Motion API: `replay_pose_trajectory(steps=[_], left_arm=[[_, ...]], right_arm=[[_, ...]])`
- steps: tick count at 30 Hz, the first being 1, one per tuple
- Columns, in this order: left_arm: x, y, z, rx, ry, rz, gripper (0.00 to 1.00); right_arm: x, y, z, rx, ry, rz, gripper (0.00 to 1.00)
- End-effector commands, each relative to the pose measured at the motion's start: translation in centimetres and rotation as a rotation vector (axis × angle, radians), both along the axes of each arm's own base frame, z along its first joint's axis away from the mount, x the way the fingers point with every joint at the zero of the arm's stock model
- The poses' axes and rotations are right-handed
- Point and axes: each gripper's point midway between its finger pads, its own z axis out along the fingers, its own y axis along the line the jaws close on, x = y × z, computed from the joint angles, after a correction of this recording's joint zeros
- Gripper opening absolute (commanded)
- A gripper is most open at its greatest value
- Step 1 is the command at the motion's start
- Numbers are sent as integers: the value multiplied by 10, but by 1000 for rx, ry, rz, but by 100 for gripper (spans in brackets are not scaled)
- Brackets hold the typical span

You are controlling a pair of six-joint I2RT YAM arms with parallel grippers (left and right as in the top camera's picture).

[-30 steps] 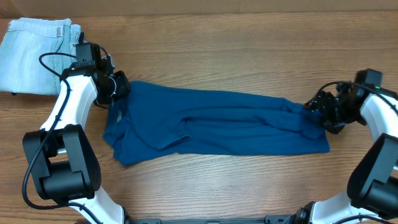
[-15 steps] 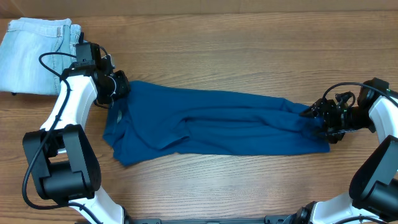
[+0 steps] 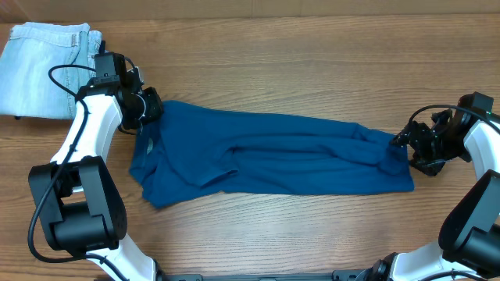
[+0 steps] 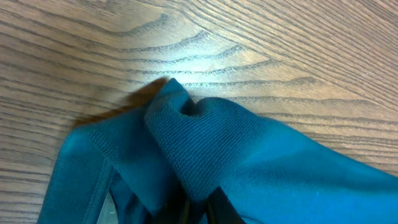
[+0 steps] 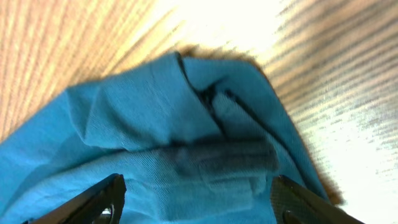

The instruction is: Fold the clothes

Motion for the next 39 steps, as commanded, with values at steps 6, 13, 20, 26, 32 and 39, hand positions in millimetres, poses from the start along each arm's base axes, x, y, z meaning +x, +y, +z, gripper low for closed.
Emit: replay_pose_trajectory(steps=[6, 13, 20, 26, 32, 39], left_arm=[[8, 2, 5, -11, -18, 13, 9], [8, 2, 5, -11, -19, 13, 9], [8, 1, 5, -11, -19, 12, 9], [8, 1, 5, -11, -19, 12, 9], [6, 1, 4, -12, -13, 12, 9], [6, 0, 4, -14, -12, 11, 9]], right_arm=[[1, 20, -22, 126, -35, -9, 68], [15, 11, -23, 78, -95, -1, 57], [27, -6, -25, -12, -141, -5, 56], [23, 8, -25, 28, -122, 22, 55], [29, 27, -29, 31, -141, 75, 47], [30, 20, -32, -25, -134, 78, 41]])
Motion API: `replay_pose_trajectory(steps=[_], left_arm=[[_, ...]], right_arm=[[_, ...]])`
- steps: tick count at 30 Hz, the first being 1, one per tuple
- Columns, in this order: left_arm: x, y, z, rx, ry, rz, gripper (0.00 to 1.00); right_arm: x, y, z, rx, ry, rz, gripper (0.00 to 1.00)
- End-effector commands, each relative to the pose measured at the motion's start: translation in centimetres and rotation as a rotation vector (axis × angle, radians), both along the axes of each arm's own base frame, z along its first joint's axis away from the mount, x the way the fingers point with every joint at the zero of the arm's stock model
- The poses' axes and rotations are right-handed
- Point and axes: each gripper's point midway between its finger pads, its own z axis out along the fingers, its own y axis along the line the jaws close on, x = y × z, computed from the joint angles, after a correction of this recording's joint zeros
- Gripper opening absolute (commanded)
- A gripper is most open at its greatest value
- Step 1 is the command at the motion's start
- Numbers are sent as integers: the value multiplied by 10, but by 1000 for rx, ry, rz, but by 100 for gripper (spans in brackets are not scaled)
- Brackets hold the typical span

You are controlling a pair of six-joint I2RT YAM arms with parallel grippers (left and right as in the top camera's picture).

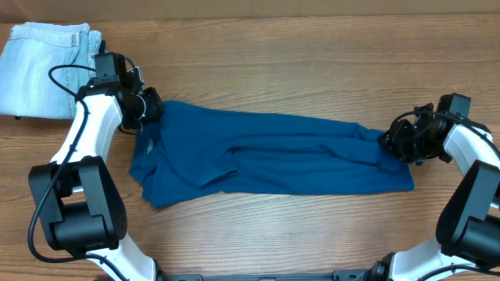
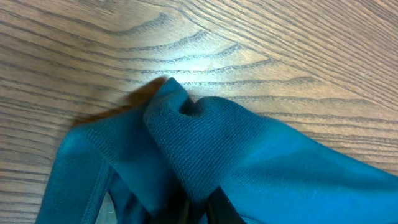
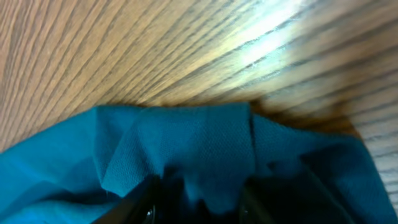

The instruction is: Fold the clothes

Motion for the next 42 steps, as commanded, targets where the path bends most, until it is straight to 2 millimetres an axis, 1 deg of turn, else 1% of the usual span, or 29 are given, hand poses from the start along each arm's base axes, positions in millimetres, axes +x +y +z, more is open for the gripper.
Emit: replay_pose_trajectory(steps=[1, 3, 5, 7, 8, 10, 13, 15, 22, 23, 28, 31, 32, 33, 34, 35, 36, 39, 41, 42], left_arm=[[6, 1, 4, -10, -13, 13, 9], [6, 1, 4, -10, -13, 12, 9], [6, 1, 4, -10, -13, 13, 9], [6, 1, 4, -10, -13, 13, 10], [6, 1, 4, -10, -13, 12, 10], [6, 1, 4, -11, -13, 12, 9], [7, 1, 4, -10, -14, 13, 10], [7, 1, 4, -10, -14, 12, 10], [7, 1, 4, -10, -13, 13, 10], [7, 1, 4, -10, -14, 13, 10], [7, 1, 4, -10, -15, 13, 10], [7, 1, 4, -10, -14, 13, 10], [7, 1, 4, -10, -16, 13, 10], [7, 1, 4, -10, -17, 13, 10], [7, 1, 4, -10, -17, 13, 10], [7, 1, 4, -10, -16, 13, 10], [7, 1, 4, -10, -16, 13, 10], [7, 1, 4, -10, -17, 13, 10], [7, 1, 4, -10, -16, 13, 9], [7, 1, 4, -10, -15, 13, 10]], right_arm=[[-3, -10, -5, -51, 18, -15, 41], [0, -7, -2, -16, -7, -15, 41], [4, -1, 3, 32, -37, -7, 35], [7, -1, 4, 34, -50, -7, 21], [10, -2, 5, 31, -59, -10, 18], [14, -6, 6, 18, -78, -19, 15], [24, -23, 9, 0, -116, -92, 4], [33, -34, 14, -4, -160, -126, 4], [51, -43, 24, -29, -260, -123, 4], [56, -45, 27, -40, -285, -122, 4], [69, -56, 34, -97, -345, -127, 4], [71, -68, 33, -156, -348, -150, 5], [71, -70, 33, -168, -347, -154, 16], [71, -72, 33, -181, -344, -158, 21], [71, -74, 33, -196, -347, -149, 24], [71, -75, 33, -208, -351, -140, 34], [71, -77, 32, -220, -347, -145, 39], [71, -79, 33, -223, -348, -149, 45], [70, -78, 33, -210, -347, -150, 46], [71, -63, 39, -119, -364, -113, 46]])
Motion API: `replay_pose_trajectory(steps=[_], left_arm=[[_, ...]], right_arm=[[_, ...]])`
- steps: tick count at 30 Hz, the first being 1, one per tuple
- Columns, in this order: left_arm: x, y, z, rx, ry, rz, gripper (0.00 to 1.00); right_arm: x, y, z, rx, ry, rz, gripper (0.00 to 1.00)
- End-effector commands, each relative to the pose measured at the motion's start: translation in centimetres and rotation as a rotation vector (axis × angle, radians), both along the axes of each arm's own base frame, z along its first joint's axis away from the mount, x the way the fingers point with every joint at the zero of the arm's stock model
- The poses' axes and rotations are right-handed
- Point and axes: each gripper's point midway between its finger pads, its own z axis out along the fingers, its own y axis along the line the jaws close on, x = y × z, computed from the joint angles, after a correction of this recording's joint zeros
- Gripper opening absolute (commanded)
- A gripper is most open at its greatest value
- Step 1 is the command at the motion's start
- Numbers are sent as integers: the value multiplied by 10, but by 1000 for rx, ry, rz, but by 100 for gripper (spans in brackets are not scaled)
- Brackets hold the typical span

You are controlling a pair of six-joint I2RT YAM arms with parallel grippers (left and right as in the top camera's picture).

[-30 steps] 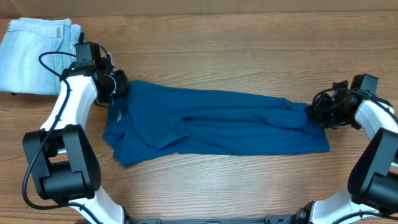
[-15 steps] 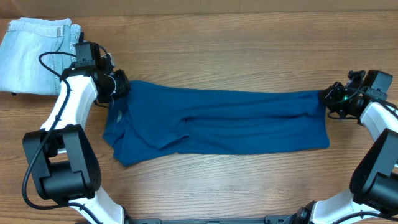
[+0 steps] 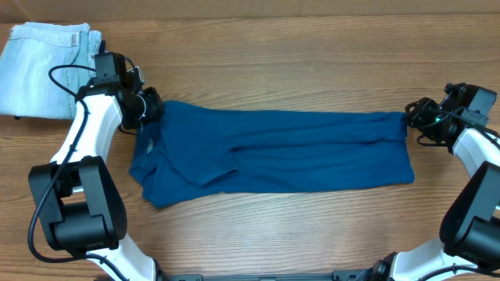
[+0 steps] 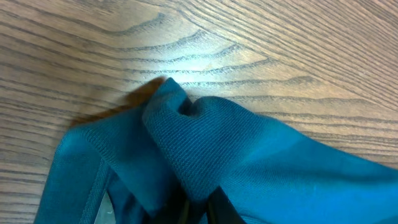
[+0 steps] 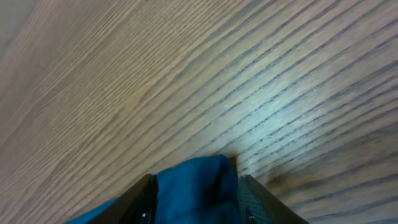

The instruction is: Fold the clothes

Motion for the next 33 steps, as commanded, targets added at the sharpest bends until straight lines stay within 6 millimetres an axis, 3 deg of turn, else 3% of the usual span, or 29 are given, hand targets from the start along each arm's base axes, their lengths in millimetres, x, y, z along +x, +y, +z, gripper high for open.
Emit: replay_pose_trajectory(steps=[1, 3, 8, 14, 25, 32, 33], left_arm=[[6, 2, 4, -7, -12, 14, 10], [6, 2, 4, -7, -11, 14, 10], [6, 1, 4, -8, -10, 14, 10], [4, 1, 3, -11, -2, 13, 10], [2, 0, 2, -14, 8, 12, 10], [2, 0, 2, -17, 8, 11, 10], [2, 0, 2, -17, 8, 11, 10]], right_arm=[[1, 18, 11, 109, -31, 76, 45], [-1, 29, 16, 170, -32, 109, 41], [-15, 60, 11, 288, 38, 149, 21], [-11, 69, 11, 275, 40, 171, 16], [-46, 22, -20, 152, 250, -66, 4], [-75, -13, -29, 92, 361, -234, 6], [-80, -17, -30, 84, 375, -248, 10]])
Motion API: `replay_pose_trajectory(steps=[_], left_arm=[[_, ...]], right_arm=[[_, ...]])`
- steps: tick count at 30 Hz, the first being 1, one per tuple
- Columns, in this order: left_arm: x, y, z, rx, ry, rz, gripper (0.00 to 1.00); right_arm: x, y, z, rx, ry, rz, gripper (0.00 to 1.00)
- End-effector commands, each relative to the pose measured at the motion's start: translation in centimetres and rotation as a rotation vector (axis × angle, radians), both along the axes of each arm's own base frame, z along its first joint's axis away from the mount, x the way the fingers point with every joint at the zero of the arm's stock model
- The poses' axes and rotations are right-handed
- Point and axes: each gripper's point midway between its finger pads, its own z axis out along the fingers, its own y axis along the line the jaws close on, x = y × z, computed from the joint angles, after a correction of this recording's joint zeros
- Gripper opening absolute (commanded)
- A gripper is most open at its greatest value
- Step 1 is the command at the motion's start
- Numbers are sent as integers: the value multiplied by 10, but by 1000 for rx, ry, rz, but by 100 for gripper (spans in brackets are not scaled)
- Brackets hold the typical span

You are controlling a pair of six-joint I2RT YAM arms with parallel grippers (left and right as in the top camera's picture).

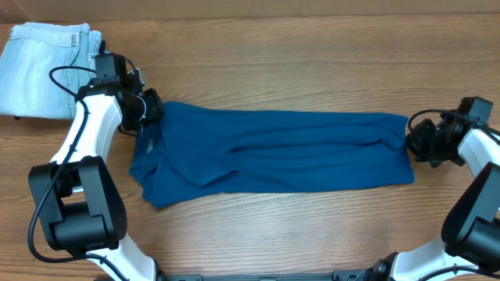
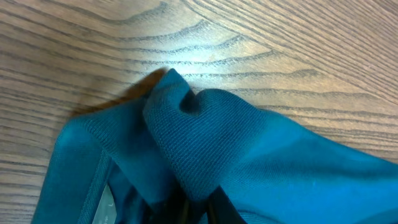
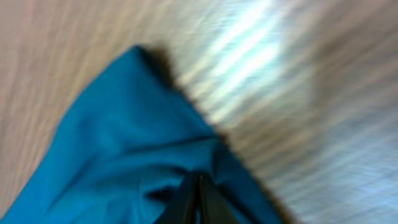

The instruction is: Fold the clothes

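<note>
A blue shirt (image 1: 273,152) lies stretched lengthwise across the wooden table. My left gripper (image 1: 151,109) is shut on a bunched fold at the shirt's upper left corner (image 2: 186,143), near the collar. My right gripper (image 1: 416,145) is at the middle of the shirt's right edge. In the blurred right wrist view its fingers (image 3: 198,186) meet tip to tip in the cloth, a little inside the shirt's edge. The shirt's top right corner (image 3: 140,53) lies free on the table.
Folded light-blue jeans (image 1: 43,66) lie at the far left corner of the table (image 1: 312,55). Both arm bases stand at the near edge, left (image 1: 78,211) and right (image 1: 473,218).
My right gripper has moved from the shirt's top right corner down to the middle of its right edge. That corner now lies flat. The left gripper has not moved.
My right gripper stood open beside the bunched right end of the shirt while the left held the upper left corner. Then the right was shut in the bunch. Then it held the top right corner farther right, the shirt stretched out. Now it sits at the right edge.
</note>
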Motion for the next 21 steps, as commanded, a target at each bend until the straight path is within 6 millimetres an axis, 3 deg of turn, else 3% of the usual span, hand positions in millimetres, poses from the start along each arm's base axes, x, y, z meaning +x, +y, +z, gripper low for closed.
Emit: replay_pose_trajectory(steps=[1, 7, 13, 21], left_arm=[[7, 0, 4, -14, -14, 12, 10], [6, 0, 4, -15, -13, 11, 10], [6, -1, 5, -24, -14, 8, 10], [7, -1, 5, -24, -15, 7, 10]], right_arm=[[-11, -30, 3, -92, 57, -96, 11], [-8, -33, 14, -77, 24, -109, 30], [41, 20, 70, 106, -295, 144, 37], [65, 79, 69, 95, -327, 311, 38]])
